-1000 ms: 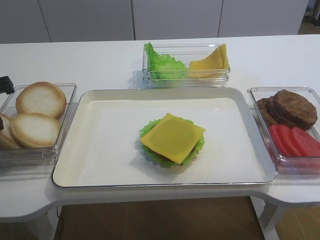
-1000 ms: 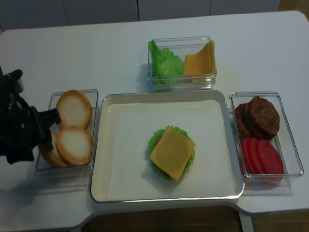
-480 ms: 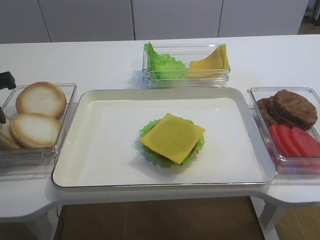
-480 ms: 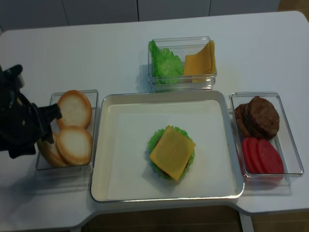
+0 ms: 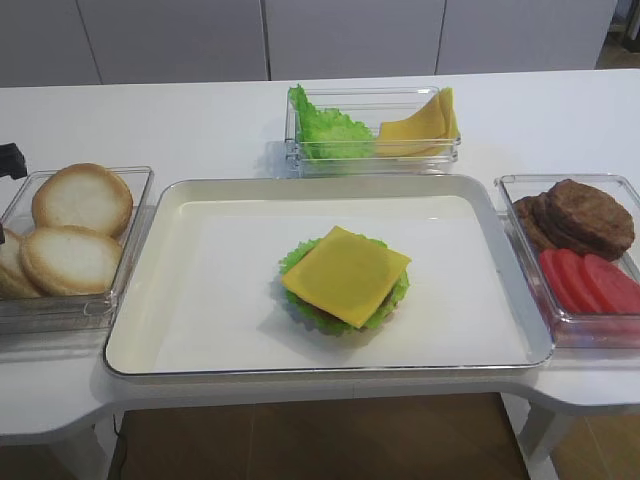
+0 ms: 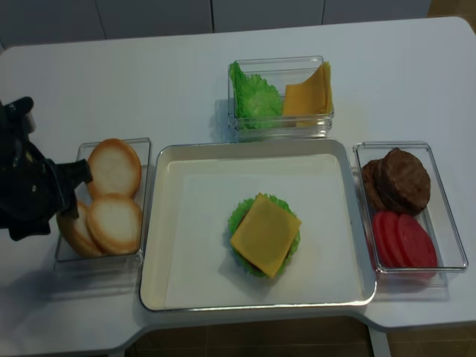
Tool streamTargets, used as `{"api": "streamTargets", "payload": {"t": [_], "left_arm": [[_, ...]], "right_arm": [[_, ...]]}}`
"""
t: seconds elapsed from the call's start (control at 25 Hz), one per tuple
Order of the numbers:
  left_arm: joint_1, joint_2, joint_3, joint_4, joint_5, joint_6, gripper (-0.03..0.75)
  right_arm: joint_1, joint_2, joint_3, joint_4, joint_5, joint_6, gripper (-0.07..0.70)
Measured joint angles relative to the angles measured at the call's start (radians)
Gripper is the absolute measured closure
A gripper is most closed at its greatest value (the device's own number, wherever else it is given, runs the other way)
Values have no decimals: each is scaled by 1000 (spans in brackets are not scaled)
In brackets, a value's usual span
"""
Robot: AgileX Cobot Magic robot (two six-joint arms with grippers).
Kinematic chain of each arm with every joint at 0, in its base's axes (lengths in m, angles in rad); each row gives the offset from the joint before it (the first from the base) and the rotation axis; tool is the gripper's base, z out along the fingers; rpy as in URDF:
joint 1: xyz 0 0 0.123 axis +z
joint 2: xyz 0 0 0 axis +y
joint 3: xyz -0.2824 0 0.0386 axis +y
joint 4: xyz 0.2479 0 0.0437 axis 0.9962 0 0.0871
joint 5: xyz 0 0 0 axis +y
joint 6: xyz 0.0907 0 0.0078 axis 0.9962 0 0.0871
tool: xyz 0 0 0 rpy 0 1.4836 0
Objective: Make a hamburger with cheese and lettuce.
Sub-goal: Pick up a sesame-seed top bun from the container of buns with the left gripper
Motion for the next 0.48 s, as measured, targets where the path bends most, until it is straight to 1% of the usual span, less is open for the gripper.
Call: {"api": "streamTargets", "payload": {"t": [0.48], "left_arm": [[0,42,0,-18,-7,0,351]], "right_arm": [[0,0,0,0,0,0,391]]}}
